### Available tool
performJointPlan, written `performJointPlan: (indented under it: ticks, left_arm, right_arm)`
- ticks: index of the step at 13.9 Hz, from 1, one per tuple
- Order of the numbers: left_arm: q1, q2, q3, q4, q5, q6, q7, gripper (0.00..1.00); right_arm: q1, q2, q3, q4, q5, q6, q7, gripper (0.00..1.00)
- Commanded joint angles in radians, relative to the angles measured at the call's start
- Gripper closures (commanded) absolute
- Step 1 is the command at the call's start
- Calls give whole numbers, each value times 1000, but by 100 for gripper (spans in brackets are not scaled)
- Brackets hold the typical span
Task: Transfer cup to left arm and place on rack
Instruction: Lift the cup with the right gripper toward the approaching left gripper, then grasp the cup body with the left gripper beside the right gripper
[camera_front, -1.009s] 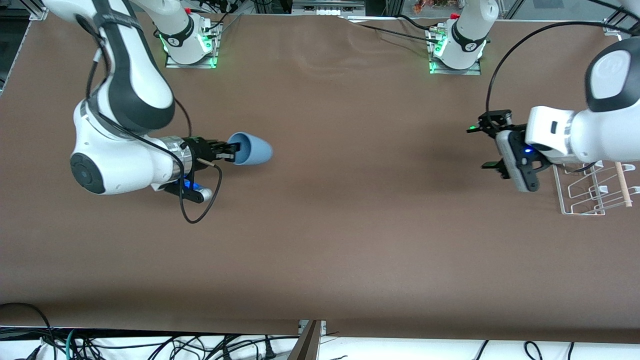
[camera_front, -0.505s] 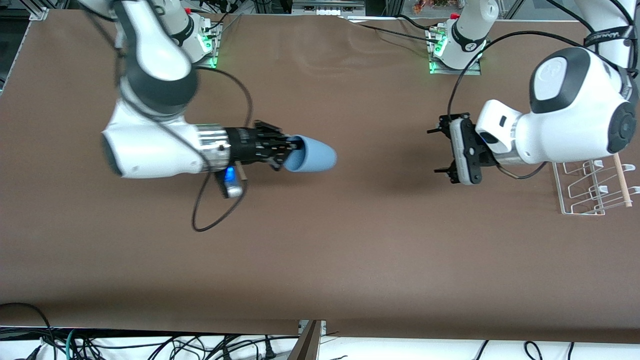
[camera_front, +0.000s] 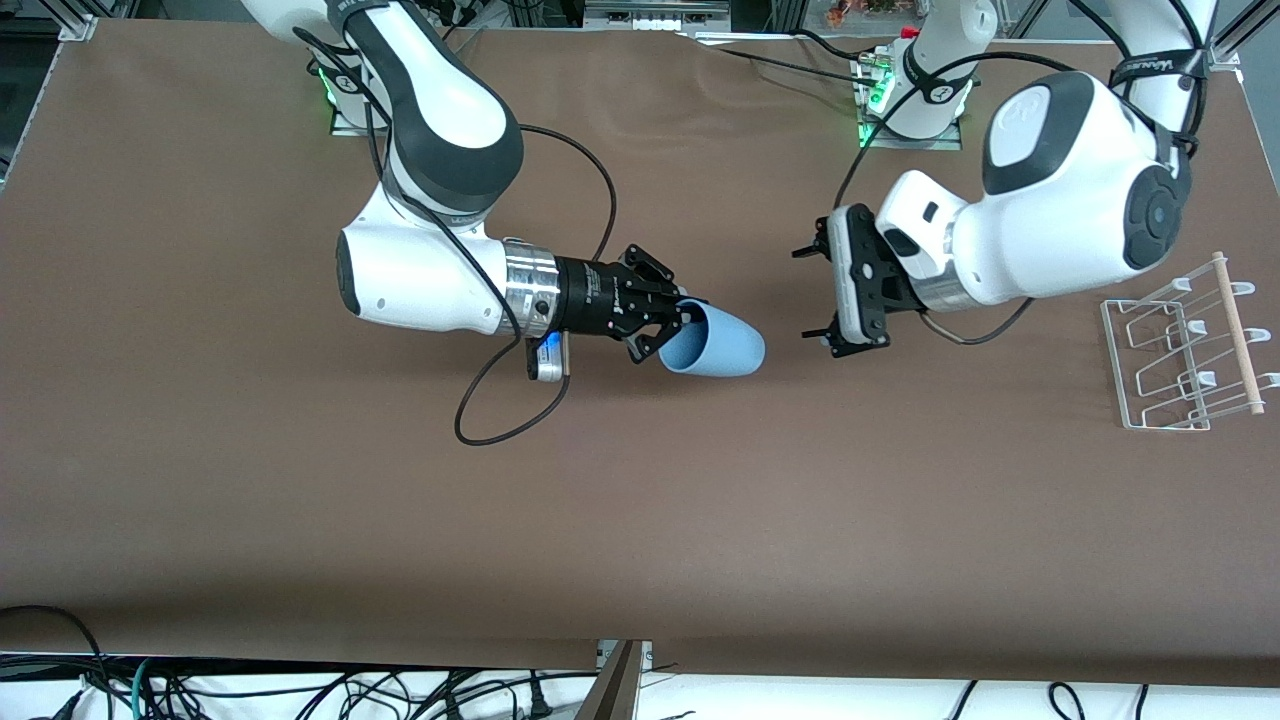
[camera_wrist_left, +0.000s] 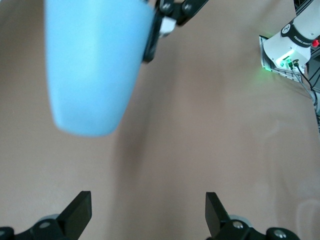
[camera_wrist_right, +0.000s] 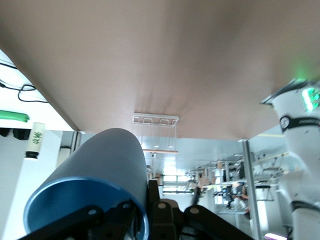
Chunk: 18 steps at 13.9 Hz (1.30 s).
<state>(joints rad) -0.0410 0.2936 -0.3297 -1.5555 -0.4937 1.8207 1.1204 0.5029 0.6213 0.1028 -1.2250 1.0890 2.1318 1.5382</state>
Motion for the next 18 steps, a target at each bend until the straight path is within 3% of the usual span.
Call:
performJointPlan:
  ticks: [1, 7, 18]
  left_arm:
    - [-2, -16, -15, -21, 13, 101, 76, 0]
    - [-33, 10, -23, -23, 69, 339, 88, 0]
    - [-99, 82, -32, -15, 61, 430, 21, 0]
  right_arm:
    - [-3, 54, 6, 94, 19, 0, 65, 100]
    - [-6, 52, 6, 94, 15, -12, 54, 100]
    - [-11, 52, 5, 94, 12, -18, 51, 100]
